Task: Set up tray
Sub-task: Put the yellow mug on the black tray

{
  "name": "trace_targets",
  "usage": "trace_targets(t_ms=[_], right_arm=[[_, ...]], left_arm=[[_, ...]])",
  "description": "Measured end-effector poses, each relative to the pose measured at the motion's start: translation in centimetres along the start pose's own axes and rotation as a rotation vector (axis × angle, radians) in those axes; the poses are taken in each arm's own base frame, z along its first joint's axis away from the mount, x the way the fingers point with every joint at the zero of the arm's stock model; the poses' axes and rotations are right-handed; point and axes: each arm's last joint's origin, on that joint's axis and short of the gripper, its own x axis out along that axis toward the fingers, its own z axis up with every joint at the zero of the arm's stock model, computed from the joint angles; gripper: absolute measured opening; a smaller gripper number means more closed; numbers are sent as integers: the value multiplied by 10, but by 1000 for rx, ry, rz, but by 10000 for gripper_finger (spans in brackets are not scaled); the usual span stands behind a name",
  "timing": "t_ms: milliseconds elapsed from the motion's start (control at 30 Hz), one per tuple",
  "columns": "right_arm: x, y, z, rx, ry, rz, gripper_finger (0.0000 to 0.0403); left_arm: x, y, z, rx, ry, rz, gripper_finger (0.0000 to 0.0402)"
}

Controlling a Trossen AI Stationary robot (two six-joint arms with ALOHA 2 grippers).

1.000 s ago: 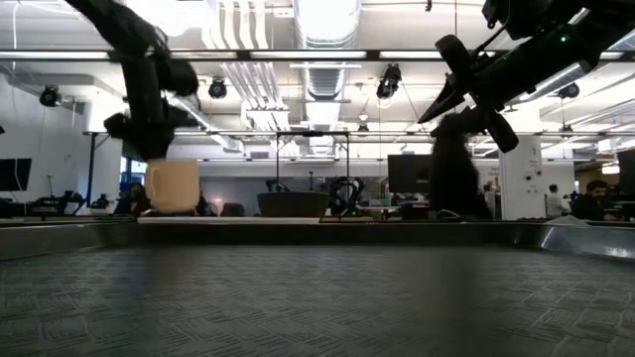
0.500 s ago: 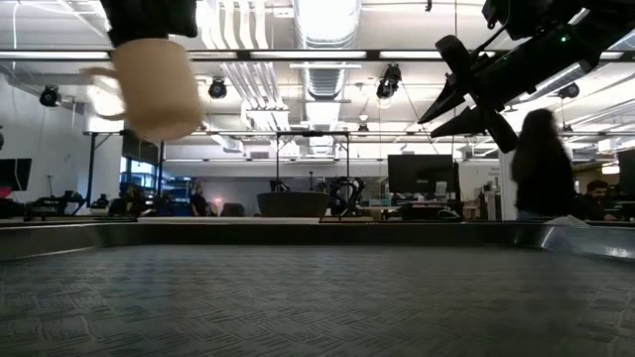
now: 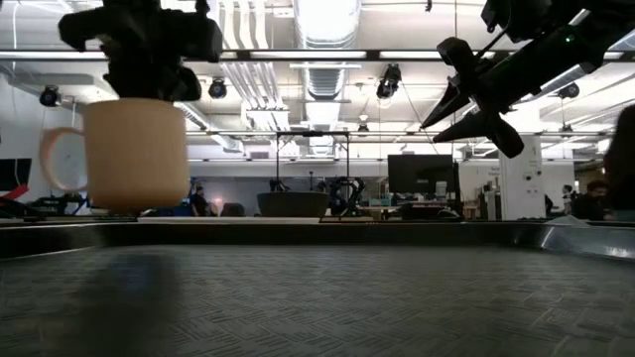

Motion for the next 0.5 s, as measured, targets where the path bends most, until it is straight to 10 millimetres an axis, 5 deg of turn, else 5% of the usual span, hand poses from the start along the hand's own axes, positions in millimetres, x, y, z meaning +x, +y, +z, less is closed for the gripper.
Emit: trace_targets(t_ms=[233,500], right_arm=[[0,1,-2,41,43,23,123],[13,-2,-12,131,188,24,131]], left_arm=[[26,-5,5,77,99,9,0],[31,-5,6,86,119,13,29]])
